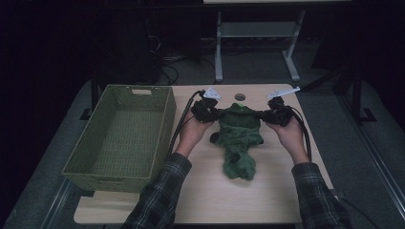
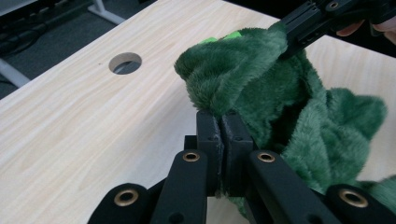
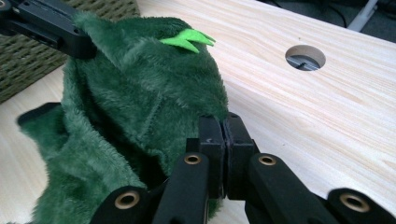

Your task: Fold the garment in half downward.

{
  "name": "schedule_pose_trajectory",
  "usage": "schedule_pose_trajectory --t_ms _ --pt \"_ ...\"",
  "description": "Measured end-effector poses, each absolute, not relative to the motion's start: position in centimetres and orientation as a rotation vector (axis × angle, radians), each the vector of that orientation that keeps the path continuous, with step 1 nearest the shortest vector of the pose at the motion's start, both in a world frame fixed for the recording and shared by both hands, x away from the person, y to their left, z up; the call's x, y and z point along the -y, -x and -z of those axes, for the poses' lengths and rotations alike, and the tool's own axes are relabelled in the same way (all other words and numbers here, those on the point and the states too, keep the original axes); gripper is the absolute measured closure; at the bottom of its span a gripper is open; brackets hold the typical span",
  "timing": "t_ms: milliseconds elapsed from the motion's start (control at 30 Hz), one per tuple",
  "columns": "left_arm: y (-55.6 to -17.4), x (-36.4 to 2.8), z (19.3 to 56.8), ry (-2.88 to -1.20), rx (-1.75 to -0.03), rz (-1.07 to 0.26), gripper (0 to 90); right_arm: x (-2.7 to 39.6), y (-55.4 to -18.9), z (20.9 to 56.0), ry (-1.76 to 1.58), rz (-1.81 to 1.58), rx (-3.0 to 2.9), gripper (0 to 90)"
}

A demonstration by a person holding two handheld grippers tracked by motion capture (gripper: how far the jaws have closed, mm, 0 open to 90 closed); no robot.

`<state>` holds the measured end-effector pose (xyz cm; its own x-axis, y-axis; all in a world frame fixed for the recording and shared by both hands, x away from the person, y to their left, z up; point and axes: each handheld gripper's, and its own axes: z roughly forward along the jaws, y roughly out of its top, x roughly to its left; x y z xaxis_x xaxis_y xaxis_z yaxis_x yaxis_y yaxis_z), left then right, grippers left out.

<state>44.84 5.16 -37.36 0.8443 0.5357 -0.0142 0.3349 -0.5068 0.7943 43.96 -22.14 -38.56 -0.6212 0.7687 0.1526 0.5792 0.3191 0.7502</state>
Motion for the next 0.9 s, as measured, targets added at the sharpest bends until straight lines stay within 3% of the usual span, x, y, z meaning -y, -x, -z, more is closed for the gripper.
schedule_pose_trajectory --t_ms 900 --pt "-36.7 -6.4 38.2 -2.109 -0.464 -0.237 87.2 23.2 -35.3 39.2 -1.050 -1.363 -2.365 88.3"
